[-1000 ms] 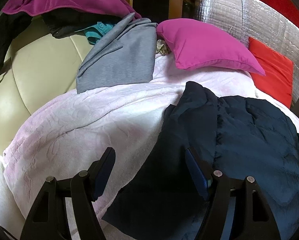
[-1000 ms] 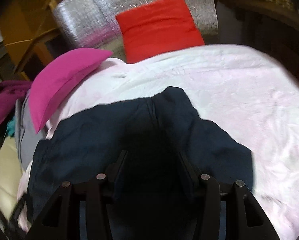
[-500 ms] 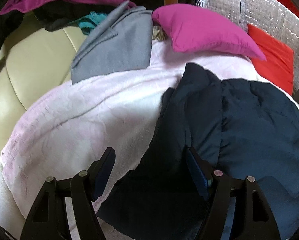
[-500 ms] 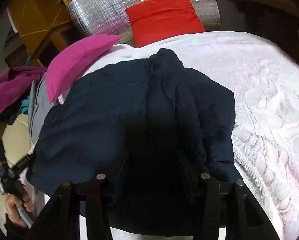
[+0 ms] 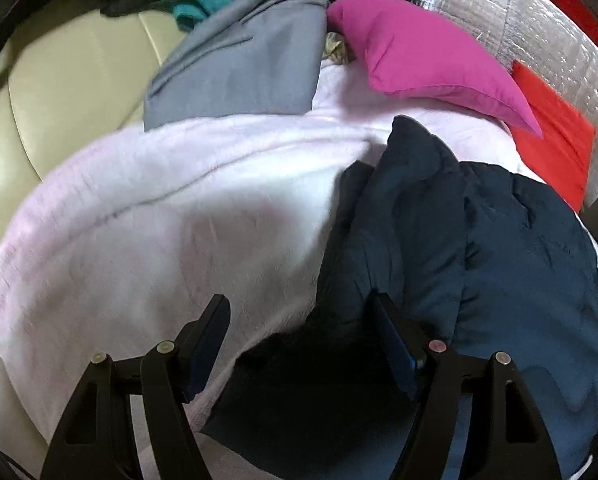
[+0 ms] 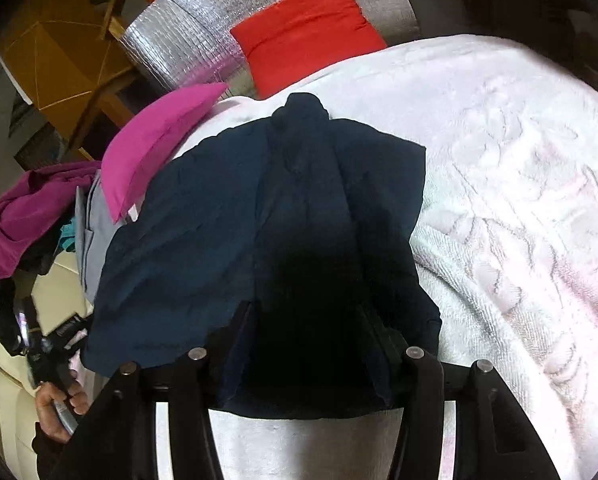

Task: Fold large clothes
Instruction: 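Lift both grippers off the folded jacket and pull them back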

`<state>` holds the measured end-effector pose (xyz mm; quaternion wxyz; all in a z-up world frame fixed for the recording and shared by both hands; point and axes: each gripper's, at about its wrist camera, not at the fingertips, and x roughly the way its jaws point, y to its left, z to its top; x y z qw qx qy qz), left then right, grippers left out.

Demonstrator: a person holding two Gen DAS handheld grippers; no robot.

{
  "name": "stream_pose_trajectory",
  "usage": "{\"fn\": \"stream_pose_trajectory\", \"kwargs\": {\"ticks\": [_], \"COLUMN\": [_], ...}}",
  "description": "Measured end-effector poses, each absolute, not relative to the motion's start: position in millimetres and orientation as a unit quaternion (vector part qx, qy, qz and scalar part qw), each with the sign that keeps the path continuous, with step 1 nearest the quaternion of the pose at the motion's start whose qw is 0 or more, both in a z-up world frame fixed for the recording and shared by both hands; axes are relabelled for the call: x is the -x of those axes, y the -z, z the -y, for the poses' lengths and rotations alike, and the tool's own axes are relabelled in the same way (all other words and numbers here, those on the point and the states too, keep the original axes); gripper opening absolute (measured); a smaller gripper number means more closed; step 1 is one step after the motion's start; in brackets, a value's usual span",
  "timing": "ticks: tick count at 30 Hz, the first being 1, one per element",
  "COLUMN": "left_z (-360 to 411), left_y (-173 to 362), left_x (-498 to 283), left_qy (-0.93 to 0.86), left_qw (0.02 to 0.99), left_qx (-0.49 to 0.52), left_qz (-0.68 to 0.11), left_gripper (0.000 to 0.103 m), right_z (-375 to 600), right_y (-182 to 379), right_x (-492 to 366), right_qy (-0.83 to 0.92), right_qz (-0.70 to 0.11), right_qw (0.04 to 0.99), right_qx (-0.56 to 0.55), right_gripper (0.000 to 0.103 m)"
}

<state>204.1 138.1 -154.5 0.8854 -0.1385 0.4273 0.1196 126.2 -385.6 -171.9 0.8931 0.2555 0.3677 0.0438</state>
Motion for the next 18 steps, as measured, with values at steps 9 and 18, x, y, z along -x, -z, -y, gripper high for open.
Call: {"fn": "stream_pose_trajectory", "kwargs": {"ticks": [9,18], "left_z": [-176,-179], "left_y": [130,162], "left_x": [-185,-195], "left_qy": [-0.117,-0.114], "left_qw": [0.893,0.852], "left_qx": [0.207,0.237], "left_qz": [-0.381,-0.452], "left_gripper": [0.08,0.084], "right_z": [414,420], "right_y": [163,217], "right_x": [-96,-97], "right_qy": [-0.089,-0.074], "right_qz": [-0.375,-0.407], "right_qw": [0.863,0.818], "right_qx": [-0.326,-0.4], "right_gripper": [0.068,0.07]}}
